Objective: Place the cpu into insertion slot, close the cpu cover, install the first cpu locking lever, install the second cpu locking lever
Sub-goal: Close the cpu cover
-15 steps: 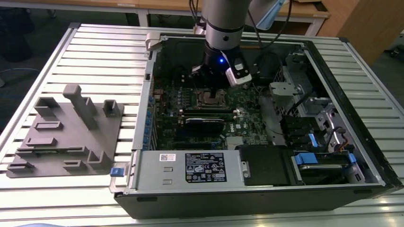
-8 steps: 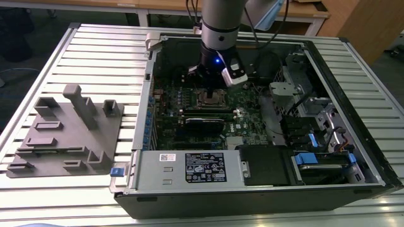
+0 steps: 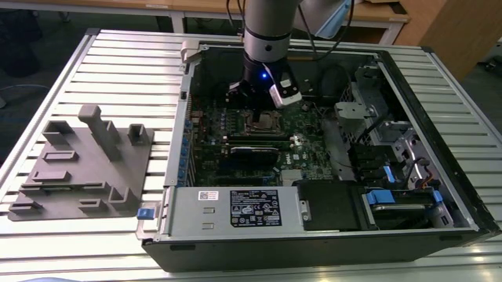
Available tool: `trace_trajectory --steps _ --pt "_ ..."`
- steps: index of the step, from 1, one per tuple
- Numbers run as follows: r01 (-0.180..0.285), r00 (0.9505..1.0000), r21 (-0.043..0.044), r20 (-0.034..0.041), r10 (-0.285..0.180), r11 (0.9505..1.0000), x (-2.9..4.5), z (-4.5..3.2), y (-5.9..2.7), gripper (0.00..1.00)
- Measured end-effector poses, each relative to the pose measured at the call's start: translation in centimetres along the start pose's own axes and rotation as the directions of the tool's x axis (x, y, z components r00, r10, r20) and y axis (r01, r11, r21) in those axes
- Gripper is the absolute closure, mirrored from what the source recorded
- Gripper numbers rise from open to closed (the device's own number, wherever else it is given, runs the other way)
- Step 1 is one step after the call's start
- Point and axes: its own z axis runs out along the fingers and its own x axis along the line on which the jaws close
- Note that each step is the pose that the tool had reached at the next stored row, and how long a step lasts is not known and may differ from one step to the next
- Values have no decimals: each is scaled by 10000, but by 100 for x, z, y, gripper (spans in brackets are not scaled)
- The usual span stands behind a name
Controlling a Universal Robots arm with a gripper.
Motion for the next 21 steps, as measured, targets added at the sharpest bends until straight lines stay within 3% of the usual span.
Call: trace_trajectory --steps 7,12,21 --pt "-1 10000 -1 9 1 10000 44 7 -3 89" --pt "0 10000 -4 38 0 10000 86 56 -6 89" --pt "0 10000 -6 41 0 10000 101 85 24 89"
